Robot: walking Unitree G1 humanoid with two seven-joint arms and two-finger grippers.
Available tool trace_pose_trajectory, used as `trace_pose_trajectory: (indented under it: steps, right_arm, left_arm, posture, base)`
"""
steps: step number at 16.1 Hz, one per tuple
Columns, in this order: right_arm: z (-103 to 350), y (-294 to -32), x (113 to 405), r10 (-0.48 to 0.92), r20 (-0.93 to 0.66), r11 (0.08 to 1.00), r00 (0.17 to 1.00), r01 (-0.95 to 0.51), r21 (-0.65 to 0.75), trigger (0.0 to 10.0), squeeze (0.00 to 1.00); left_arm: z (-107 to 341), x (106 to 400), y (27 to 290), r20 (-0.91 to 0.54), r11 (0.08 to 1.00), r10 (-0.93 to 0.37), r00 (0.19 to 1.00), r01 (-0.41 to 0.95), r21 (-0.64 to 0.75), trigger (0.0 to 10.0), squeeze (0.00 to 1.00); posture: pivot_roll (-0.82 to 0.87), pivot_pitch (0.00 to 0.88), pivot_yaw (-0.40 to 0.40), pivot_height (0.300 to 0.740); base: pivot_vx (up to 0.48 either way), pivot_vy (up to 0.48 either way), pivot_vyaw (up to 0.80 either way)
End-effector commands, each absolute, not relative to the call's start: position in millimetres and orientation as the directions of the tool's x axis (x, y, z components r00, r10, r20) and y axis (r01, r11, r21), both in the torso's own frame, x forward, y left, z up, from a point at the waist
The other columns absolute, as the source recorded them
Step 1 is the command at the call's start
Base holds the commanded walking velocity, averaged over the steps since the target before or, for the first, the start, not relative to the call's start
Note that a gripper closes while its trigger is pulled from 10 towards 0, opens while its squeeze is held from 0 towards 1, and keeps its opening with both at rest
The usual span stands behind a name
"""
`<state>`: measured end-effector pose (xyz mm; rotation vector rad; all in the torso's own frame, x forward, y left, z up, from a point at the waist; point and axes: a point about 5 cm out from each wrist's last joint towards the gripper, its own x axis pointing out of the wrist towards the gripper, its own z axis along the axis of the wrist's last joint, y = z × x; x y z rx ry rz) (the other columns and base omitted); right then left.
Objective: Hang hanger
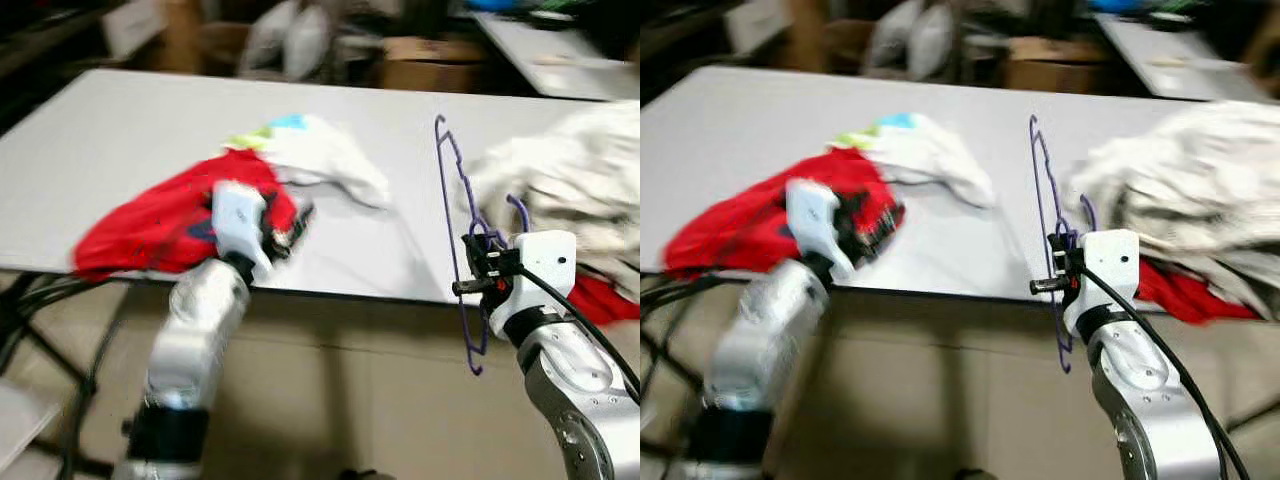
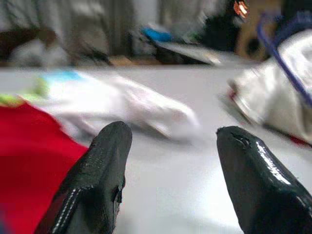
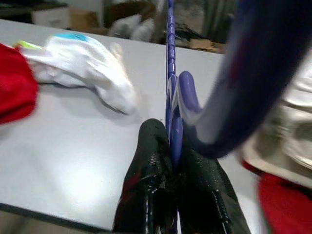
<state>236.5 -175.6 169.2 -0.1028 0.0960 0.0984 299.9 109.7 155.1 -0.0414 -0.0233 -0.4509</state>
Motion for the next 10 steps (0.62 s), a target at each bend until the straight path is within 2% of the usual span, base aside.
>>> trace_pose_trajectory:
  steps: [1, 3, 5, 6, 10]
  right_arm:
    - [173.9, -175.3, 234.2, 0.096, -0.089, 0.987, 0.991, -0.107, -0.121, 10.0, 0.00]
    - [175.1, -181.2, 233.8, 0.056, -0.071, 0.992, 0.996, -0.063, -0.108, 10.0, 0.00]
    - [169.6, -184.7, 231.0, 0.038, -0.121, 0.998, 0.992, -0.044, -0.047, 10.0, 0.00]
    - [169.4, -186.9, 230.5, 0.011, -0.117, 0.995, 0.993, -0.022, -0.099, 10.0, 0.00]
    - [162.9, -184.9, 225.1, 0.012, -0.142, 0.998, 0.990, -0.022, -0.065, 10.0, 0.00]
  left_arm:
    - [159.8, 296.9, 110.1, 0.034, 0.915, -0.400, 0.916, 0.401, -0.053, 10.0, 0.00]
    - [158.3, 295.0, 110.3, 0.029, 0.925, -0.373, 0.927, 0.374, -0.067, 10.0, 0.00]
    - [157.5, 293.5, 107.9, 0.017, 0.924, -0.371, 0.928, 0.371, -0.097, 10.0, 0.00]
    - [156.5, 293.4, 106.9, 0.014, 0.921, -0.380, 0.925, 0.380, -0.082, 10.0, 0.00]
    - [154.3, 292.0, 106.0, 0.002, 0.922, -0.381, 0.925, 0.380, -0.074, 10.0, 0.00]
  posture:
    - [-0.03, 0.000, -0.015, 0.740]
    - [-0.04, 0.000, -0.015, 0.740]
    - [-0.04, 0.000, -0.011, 0.740]
    - [-0.05, 0.000, -0.005, 0.740]
    - [-0.06, 0.000, 0.007, 0.740]
  base:
    - [0.000, 0.000, -0.77]
    - [0.000, 0.000, -0.77]
    - [0.000, 0.000, -0.69]
    - [0.000, 0.000, -0.62]
    - [0.000, 0.000, -0.61]
